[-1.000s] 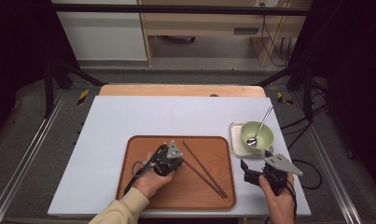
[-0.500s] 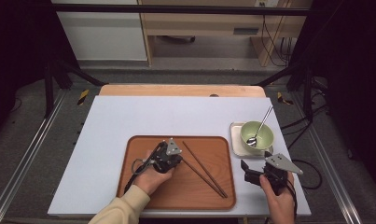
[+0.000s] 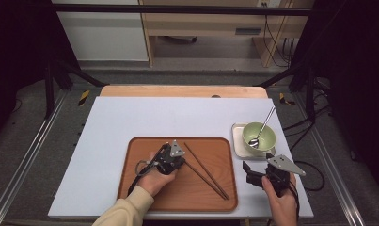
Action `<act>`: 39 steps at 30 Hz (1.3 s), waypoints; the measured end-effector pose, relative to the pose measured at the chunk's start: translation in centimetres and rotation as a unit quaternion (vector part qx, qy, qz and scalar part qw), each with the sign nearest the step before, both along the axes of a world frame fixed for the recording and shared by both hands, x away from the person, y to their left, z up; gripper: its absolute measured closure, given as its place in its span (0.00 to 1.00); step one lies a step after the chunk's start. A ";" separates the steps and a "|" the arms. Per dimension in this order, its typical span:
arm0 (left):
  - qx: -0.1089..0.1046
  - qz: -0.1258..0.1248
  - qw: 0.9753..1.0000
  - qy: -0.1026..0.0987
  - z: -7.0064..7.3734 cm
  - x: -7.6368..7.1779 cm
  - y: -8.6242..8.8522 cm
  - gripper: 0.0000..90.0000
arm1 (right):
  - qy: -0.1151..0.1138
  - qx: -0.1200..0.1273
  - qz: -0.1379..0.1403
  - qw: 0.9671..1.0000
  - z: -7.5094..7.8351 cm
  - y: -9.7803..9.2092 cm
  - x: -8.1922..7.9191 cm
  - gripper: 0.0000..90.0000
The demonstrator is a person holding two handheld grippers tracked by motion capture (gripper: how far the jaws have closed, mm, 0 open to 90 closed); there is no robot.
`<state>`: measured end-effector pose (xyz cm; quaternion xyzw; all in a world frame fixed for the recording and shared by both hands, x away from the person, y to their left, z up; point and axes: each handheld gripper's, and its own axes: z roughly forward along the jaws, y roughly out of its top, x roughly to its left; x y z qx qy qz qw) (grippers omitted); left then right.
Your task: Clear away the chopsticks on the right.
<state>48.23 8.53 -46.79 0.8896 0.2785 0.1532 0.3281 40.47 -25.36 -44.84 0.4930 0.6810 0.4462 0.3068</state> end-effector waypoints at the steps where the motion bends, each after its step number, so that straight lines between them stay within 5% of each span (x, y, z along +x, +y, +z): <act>1: 0.000 0.000 1.000 0.000 0.0 0.0 0.0 1.00 | 0.000 0.000 0.000 1.000 0.0 0.0 0.0 0.08; 18: -0.025 -0.002 1.000 0.008 -0.2 1.0 -2.7 1.00 | 0.008 0.006 0.008 1.000 -0.1 0.3 0.3 0.09; 39: -0.038 -0.038 0.998 0.014 -0.4 1.3 -6.6 1.00 | 0.016 0.012 0.017 1.000 -0.2 0.6 0.6 0.09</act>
